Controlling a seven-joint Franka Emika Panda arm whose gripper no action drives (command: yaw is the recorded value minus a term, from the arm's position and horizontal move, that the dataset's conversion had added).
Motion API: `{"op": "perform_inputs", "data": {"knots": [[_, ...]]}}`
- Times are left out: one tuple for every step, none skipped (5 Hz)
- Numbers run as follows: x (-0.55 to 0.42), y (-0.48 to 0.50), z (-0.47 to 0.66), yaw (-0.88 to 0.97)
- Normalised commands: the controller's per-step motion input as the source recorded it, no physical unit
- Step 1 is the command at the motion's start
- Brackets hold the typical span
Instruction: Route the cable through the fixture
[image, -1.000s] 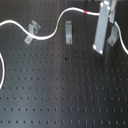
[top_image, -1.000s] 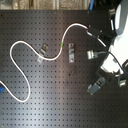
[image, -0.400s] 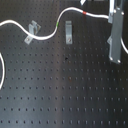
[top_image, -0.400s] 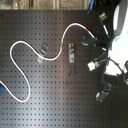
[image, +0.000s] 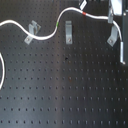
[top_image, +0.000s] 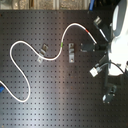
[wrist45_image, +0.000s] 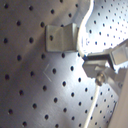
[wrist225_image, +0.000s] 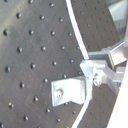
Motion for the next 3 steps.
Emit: {"op": "perform_inputs", "data": {"knots": [[0.016, 0.248, 0.0, -0.73], [-0.008, 0.272, 0.0, -0.68], [-0.186, 0.098, 0.05, -0.6]]}}
